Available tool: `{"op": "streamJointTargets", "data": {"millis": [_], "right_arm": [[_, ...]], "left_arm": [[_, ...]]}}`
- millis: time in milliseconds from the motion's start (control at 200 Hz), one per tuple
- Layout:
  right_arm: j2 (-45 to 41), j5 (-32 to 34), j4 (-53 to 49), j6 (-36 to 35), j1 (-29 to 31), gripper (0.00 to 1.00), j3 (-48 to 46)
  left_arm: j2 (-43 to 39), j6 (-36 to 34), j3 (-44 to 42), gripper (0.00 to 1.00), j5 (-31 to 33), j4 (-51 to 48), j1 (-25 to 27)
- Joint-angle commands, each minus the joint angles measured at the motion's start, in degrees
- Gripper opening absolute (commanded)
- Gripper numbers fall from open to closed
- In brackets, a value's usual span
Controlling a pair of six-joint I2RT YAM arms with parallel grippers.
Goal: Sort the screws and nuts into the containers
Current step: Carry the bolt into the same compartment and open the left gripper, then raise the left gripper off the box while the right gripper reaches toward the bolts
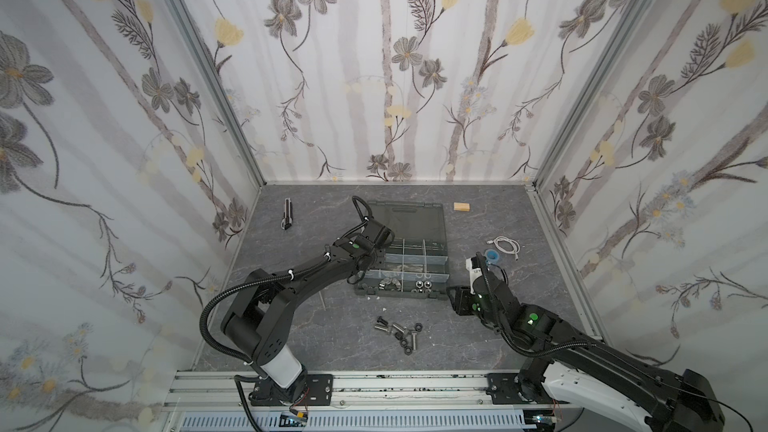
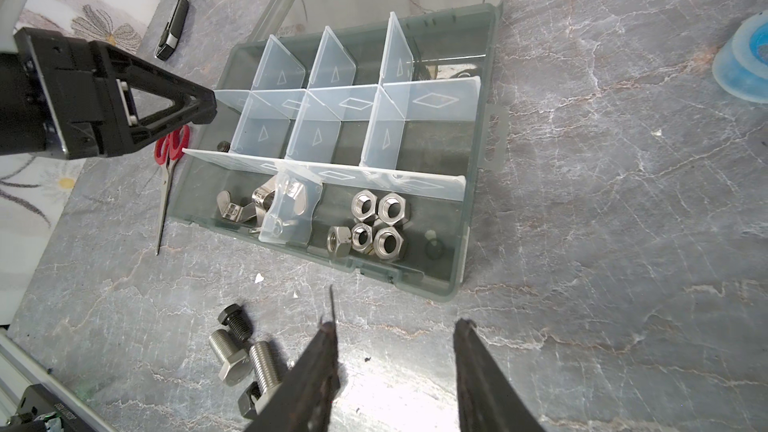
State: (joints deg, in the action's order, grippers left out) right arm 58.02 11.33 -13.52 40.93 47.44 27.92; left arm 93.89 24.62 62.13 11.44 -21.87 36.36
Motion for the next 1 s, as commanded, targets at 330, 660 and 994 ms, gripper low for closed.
{"op": "streamJointTargets", "data": {"millis": [330,660,994], "right_arm": [[-0.7,2.4,-1.4,0.7,0.0,0.47,1.0],[-0.3,1.9,-1.8,0.5,0.0,0.47,1.4],[1.4,1.6,-0.8,-0.4,0.0,0.47,2.5]], "left_arm": [[-1.3,-0.4,-0.6,0.60,-0.6,2.5,-0.7],[-5.1,0.6,-3.0,0.62,-0.3,3.2,-0.7],[-7.4,1.5,-3.9,0.62,-0.8,3.7,-0.7]]}}
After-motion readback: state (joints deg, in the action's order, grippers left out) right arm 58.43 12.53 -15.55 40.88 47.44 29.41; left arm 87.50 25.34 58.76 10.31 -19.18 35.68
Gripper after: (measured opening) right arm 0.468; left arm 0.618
